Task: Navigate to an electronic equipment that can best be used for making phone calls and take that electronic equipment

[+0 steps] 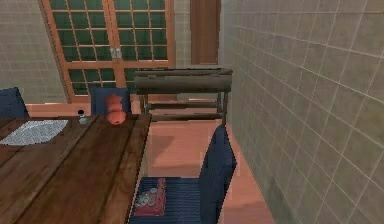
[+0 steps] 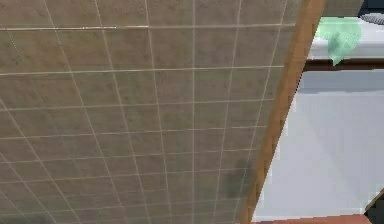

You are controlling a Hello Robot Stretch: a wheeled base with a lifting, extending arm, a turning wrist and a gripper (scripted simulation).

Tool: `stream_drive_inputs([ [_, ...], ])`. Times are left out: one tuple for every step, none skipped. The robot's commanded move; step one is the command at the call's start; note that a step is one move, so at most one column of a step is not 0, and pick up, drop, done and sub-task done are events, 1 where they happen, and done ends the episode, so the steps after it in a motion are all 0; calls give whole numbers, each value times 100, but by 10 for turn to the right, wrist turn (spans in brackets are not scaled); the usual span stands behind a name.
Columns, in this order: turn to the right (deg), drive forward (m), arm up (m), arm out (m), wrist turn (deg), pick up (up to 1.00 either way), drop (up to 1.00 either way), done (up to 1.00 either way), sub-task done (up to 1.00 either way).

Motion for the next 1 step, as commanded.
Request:
stream_drive_inputs([
  [0, 10, 0, 0, 0, 0, 0, 0, 0],
])
